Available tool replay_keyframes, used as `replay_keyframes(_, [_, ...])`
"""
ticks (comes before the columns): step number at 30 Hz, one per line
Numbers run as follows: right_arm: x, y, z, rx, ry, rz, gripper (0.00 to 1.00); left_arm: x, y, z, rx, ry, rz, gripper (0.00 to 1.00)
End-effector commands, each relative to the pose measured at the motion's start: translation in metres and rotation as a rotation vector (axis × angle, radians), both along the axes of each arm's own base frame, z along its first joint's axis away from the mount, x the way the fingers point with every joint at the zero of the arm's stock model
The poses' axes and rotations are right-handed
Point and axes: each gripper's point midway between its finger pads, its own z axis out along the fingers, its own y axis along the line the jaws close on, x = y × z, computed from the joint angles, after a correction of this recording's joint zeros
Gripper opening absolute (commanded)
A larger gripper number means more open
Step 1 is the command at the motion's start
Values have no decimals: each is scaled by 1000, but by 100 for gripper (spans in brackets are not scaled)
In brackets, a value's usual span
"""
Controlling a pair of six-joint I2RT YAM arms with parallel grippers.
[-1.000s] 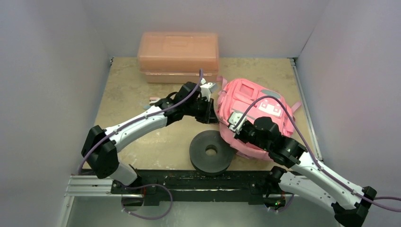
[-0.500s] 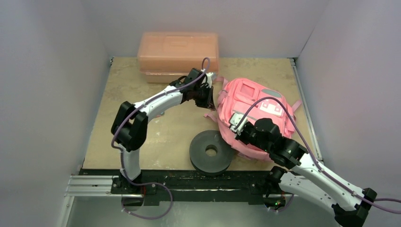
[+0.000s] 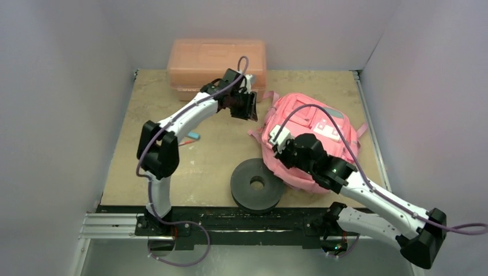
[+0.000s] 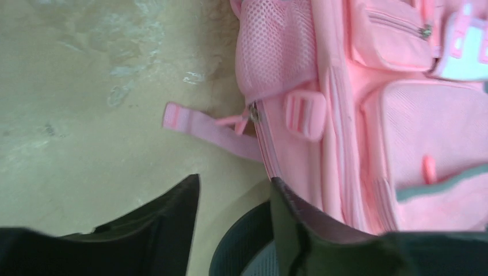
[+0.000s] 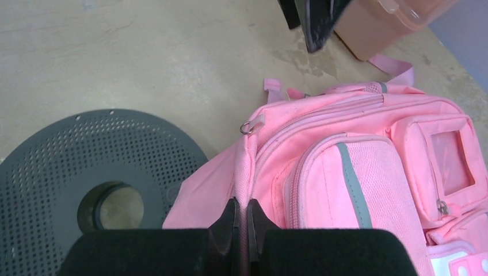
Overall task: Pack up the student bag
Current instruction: Zip the student bag at the center of the board.
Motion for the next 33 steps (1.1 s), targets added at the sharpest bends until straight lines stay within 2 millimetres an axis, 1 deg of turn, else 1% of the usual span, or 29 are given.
replay_keyframes(1, [53,19,70,204,-111,-201,0,-15,42,117,-155,-168,90,54])
replay_keyframes(2, [64,17,70,208,-100,-262,0,-21,52,126,-176,-171,109,56])
replay_keyframes(4, [86,9,64,207,-65,-374,0,-37,67,135,-210,-166,133,58])
replay_keyframes(7, [119,-10,58,249,18,-519,0,-62,73,145,-291,-160,121,59])
replay_keyframes(8, [127,-14,58,256,19,-537,0,-70,72,145,-317,-148,111,59])
replay_keyframes(10, [140,-16,62,250,-8,-545,0,-84,68,141,-371,-109,104,59])
replay_keyframes(12, [151,-13,63,227,-18,-554,0,-93,66,133,-410,-72,107,58])
replay_keyframes(13, [155,-10,61,214,-9,-556,0,-96,65,128,-429,-57,113,57])
replay_keyframes(14, [159,-7,57,205,4,-555,0,-100,64,119,-441,-32,116,55])
replay_keyframes(15, [162,-2,52,199,23,-549,2,-102,62,116,-459,-23,118,54])
replay_keyframes(17, [162,12,44,209,70,-497,22,-106,58,108,-474,3,118,53])
replay_keyframes(20, [151,28,42,258,143,-424,52,-113,50,99,-476,33,99,53])
replay_keyframes(22, [142,29,45,294,157,-411,71,-117,43,96,-475,37,82,53])
replay_keyframes(24, [133,24,51,325,159,-411,87,-119,34,96,-479,37,66,54])
replay_keyframes(26, [126,9,58,363,160,-454,98,-118,23,95,-482,37,46,55])
replay_keyframes(27, [122,0,61,400,173,-484,99,-118,16,94,-478,40,34,56])
replay_keyframes(28, [122,-14,61,436,185,-524,99,-116,9,91,-472,42,22,56])
replay_keyframes(30, [121,-51,54,501,213,-647,99,-110,-8,85,-453,40,4,57])
replay_keyframes(32, [119,-85,41,549,236,-763,97,-102,-23,72,-431,61,-2,57])
replay_keyframes(33, [116,-101,37,583,237,-817,97,-97,-31,59,-415,89,-1,57])
